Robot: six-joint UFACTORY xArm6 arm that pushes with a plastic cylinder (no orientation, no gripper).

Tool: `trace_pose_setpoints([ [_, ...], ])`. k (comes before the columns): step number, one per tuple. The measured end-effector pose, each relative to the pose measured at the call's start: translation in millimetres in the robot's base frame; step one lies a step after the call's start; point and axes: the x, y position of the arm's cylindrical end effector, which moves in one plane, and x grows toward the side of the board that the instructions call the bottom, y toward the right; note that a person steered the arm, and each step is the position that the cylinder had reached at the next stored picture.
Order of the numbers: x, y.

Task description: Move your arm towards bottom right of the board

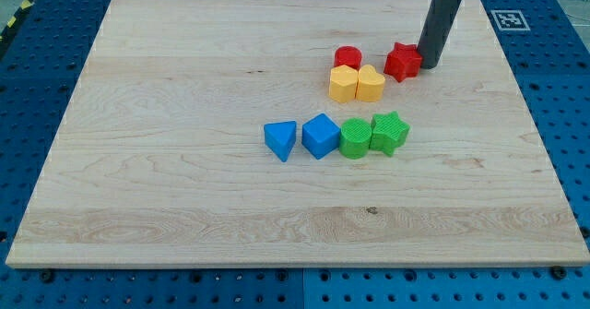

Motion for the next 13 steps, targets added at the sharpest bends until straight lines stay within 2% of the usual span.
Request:
trace_pose_setpoints([
  [3,9.0,-33.4],
  [5,9.0,-36.1],
  [6,9.0,-27.9],
  [7,18.5,6.2],
  [9,87.9,54.0],
  [11,149.4,54.1],
  [13,149.8,49.6],
])
